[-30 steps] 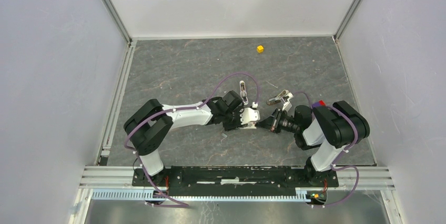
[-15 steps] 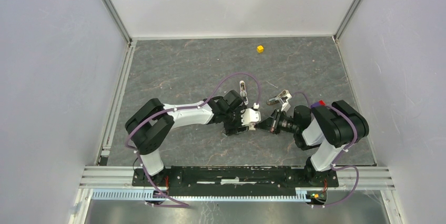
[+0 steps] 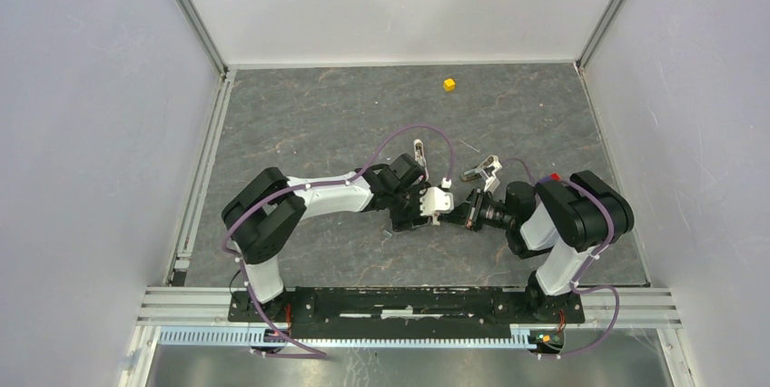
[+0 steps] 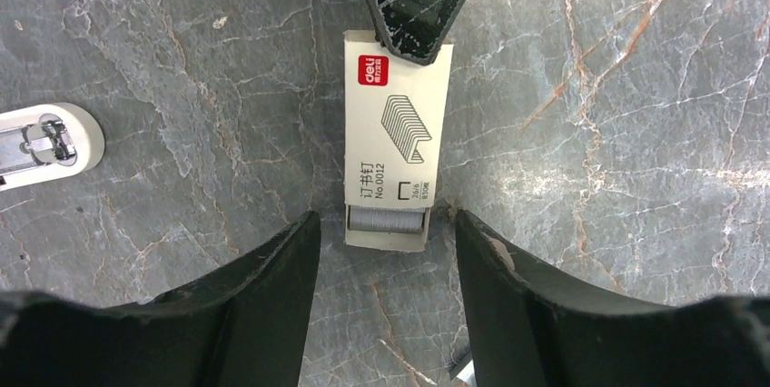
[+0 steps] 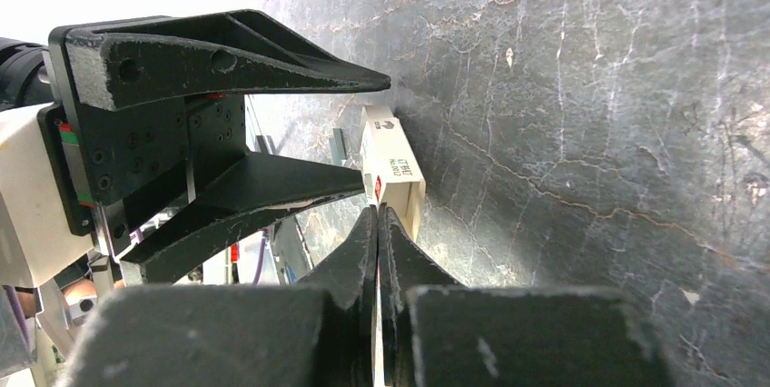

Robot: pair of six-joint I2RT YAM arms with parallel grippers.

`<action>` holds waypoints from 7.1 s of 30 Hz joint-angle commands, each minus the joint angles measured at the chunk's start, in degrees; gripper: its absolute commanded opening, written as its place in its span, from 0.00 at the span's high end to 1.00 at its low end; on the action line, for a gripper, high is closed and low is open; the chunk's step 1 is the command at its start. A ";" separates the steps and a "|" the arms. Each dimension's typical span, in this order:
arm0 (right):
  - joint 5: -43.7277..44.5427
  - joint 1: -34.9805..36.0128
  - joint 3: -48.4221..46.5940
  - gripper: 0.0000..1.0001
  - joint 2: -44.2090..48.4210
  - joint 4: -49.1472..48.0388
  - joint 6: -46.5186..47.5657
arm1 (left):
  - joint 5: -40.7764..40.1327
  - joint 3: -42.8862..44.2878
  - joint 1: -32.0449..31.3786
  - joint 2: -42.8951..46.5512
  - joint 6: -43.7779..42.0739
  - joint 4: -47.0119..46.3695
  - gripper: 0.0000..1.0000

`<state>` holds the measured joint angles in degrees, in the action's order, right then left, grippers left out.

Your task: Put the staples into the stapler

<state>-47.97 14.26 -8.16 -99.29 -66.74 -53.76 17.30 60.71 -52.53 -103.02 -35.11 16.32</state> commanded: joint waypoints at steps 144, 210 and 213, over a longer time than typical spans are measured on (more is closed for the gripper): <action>16.31 -4.36 -5.66 0.53 27.74 47.06 27.01 | -8.18 -6.06 4.89 20.80 11.50 -10.20 0.00; 50.36 47.83 -43.34 0.58 2.08 71.96 42.31 | -49.29 -20.70 10.17 83.00 36.15 8.81 0.00; 50.78 48.10 -43.19 0.61 2.04 72.72 42.41 | -49.29 -20.27 10.18 82.27 36.39 9.31 0.00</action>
<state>1.96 61.67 -51.66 -98.21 4.51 -12.25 -31.46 39.62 -42.39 -19.59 1.87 25.71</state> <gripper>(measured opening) 0.407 0.996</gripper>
